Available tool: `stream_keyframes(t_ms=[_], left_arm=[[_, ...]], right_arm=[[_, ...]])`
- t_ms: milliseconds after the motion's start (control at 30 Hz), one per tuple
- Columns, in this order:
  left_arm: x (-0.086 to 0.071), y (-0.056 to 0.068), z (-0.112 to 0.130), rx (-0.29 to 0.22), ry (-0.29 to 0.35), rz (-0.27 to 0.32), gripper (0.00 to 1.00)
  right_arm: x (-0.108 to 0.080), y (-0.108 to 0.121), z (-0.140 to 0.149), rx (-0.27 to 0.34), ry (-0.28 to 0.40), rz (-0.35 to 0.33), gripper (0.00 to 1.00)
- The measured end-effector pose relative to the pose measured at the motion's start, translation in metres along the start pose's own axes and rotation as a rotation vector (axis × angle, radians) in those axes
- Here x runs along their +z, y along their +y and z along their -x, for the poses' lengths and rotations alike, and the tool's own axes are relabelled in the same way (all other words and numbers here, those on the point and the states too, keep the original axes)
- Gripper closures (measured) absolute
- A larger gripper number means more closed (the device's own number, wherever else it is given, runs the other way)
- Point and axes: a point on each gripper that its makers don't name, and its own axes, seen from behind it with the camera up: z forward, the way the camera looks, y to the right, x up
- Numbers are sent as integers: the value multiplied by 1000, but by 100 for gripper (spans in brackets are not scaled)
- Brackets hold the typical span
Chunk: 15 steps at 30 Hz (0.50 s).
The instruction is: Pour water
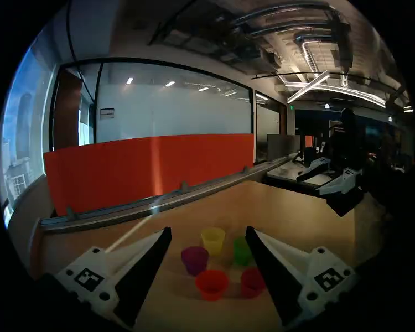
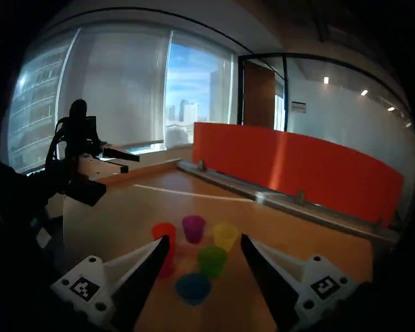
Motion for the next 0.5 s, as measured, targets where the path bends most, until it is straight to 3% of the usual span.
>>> stream_keyframes(t_ms=[500], left_arm=[[12, 13, 27, 19, -65, 50, 0]], right_arm=[[10, -2, 34, -1, -82, -27, 0]])
